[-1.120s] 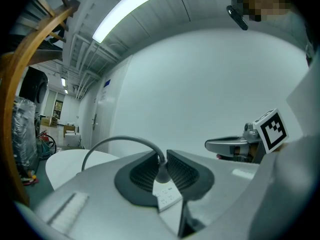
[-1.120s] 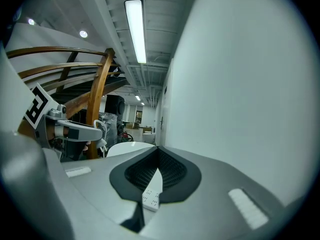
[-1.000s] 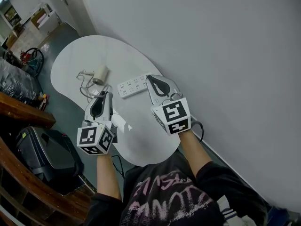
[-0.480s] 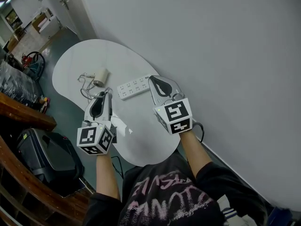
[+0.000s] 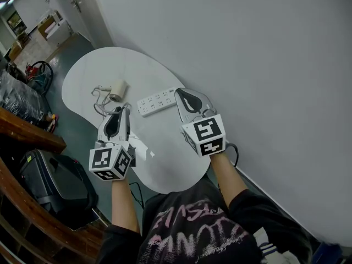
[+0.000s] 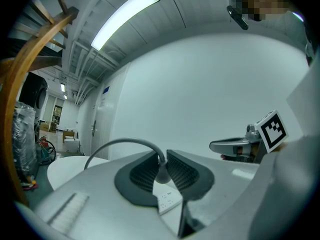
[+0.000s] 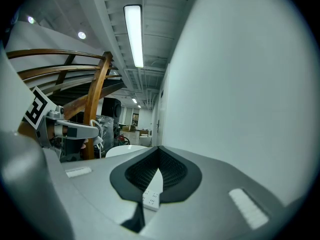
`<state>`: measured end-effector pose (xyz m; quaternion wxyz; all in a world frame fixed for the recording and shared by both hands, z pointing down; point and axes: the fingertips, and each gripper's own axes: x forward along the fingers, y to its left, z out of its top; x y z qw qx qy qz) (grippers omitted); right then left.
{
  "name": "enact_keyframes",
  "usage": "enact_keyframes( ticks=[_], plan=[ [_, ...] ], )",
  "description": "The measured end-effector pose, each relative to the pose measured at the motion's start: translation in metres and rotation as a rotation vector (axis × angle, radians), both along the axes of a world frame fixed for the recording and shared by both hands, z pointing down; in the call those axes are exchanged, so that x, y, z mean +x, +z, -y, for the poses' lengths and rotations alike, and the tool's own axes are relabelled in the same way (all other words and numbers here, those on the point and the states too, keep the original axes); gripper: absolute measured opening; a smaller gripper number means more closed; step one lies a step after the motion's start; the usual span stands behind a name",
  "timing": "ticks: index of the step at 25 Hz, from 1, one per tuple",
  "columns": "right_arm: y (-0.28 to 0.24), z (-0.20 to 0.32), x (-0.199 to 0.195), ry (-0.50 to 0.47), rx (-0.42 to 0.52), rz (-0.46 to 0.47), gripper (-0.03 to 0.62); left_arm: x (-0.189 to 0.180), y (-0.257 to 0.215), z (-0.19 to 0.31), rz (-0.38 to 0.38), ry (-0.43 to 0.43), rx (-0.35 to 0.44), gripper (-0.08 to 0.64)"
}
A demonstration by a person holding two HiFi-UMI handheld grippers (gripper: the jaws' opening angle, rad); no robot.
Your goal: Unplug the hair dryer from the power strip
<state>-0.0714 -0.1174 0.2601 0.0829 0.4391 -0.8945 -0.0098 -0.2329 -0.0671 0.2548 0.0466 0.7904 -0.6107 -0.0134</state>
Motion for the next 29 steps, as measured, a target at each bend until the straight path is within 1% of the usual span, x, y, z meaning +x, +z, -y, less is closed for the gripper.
enact_keyframes(
  ticks=[29],
  plan=[
    [-0.0022,-0.0018,0.0007,0.002,0.005,0.018,0.009,0.0004,0.0004,-0.0042,0.006,0.008,0.017,0.057]
  ],
)
